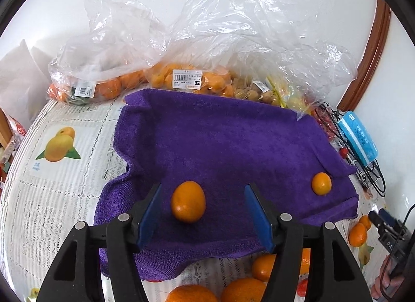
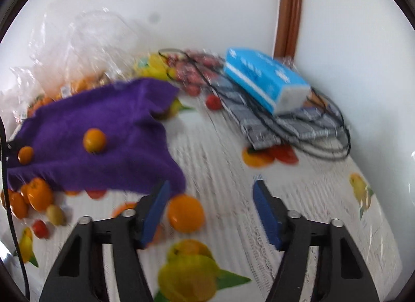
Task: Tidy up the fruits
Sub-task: 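Grasp an orange beside the towel with the right gripper while the left gripper grasps a large orange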
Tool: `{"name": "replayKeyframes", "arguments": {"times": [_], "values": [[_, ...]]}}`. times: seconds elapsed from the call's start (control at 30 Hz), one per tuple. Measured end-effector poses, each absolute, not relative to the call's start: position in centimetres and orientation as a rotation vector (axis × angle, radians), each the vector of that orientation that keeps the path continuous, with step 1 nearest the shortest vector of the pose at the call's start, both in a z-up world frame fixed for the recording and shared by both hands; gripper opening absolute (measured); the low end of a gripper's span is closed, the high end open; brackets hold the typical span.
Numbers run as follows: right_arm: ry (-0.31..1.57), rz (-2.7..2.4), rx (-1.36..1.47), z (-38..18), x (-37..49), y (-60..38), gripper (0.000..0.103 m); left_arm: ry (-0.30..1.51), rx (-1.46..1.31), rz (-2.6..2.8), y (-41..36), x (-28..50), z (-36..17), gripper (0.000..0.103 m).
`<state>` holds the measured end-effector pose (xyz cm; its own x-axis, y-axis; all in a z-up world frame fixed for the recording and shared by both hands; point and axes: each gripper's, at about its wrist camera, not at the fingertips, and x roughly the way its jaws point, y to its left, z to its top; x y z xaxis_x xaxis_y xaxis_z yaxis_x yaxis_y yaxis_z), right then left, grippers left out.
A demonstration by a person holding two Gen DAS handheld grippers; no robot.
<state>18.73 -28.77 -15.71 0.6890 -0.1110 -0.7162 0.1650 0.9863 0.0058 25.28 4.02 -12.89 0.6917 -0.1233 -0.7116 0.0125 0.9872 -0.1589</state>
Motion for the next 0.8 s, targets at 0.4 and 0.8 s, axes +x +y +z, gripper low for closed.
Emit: {"name": "replayKeyframes", "arguments": {"times": [0.4, 0.8], "values": [[0.821, -0.039, 0.123, -16.8, 18.5, -28.3, 0.055, 0.809, -0.121, -0.088, 3.5, 25.2, -13.0, 0.062], [0.879, 0.014, 0.14, -17.4, 18.6, -28.7, 0.032, 0.809, -0.142, -0.119, 3.5, 24.8, -12.7, 0.062]]}}
